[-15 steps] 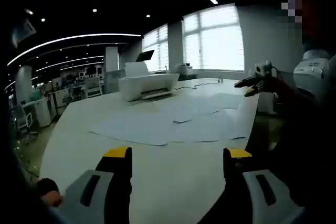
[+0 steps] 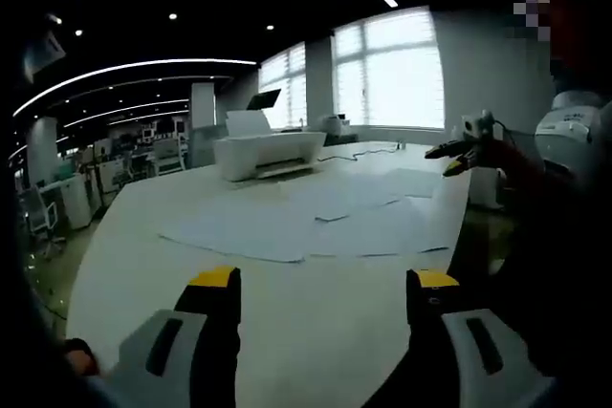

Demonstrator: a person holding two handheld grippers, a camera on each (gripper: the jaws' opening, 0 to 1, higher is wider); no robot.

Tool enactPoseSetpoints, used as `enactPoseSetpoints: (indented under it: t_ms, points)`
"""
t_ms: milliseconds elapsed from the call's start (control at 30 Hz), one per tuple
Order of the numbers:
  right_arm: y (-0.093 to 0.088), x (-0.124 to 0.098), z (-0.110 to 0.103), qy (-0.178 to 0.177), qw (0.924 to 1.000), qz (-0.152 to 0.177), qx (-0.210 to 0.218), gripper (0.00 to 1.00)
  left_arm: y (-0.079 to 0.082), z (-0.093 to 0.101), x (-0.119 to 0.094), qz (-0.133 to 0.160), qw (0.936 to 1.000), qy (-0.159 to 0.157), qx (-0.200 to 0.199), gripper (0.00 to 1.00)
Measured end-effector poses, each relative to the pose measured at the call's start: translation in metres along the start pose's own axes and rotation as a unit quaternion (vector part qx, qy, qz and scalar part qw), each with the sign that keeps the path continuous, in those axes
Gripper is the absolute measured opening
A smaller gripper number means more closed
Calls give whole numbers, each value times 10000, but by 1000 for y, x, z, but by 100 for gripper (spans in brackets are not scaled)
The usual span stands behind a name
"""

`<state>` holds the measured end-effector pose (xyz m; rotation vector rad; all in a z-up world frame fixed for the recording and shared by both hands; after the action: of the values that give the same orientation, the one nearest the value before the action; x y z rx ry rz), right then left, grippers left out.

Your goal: Organize the stack of printing papers by aligning and flattening the scattered papers on the table

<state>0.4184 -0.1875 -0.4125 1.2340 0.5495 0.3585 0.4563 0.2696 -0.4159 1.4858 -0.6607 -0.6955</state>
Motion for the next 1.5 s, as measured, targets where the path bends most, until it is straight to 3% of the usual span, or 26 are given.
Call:
enactPoseSetpoints:
  t_ms: [833, 1100, 1500]
  points:
    - [15, 33, 2, 278, 9995, 46, -141, 58, -8, -6, -1, -70, 9999, 87, -119, 74]
    - [33, 46, 4, 463, 9983, 171, -313, 59, -8, -9, -1, -57, 9998, 116, -150, 74]
    - [58, 84, -12, 1042, 9932, 410, -309, 59, -11, -10, -3, -96, 9997, 145, -176, 74]
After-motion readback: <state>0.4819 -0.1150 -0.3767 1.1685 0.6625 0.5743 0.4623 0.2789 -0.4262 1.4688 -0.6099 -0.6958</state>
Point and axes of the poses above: the point that each gripper's makers call its tool centre point, and the gripper's own axes: x roughly forward along the fingers, z roughly to its right, y roughly out of its top, the point moved 3 cm from there along -x, roughly backward along the fingers, and after that the axes turned 12 degrees about z, right-handed, at the moved point
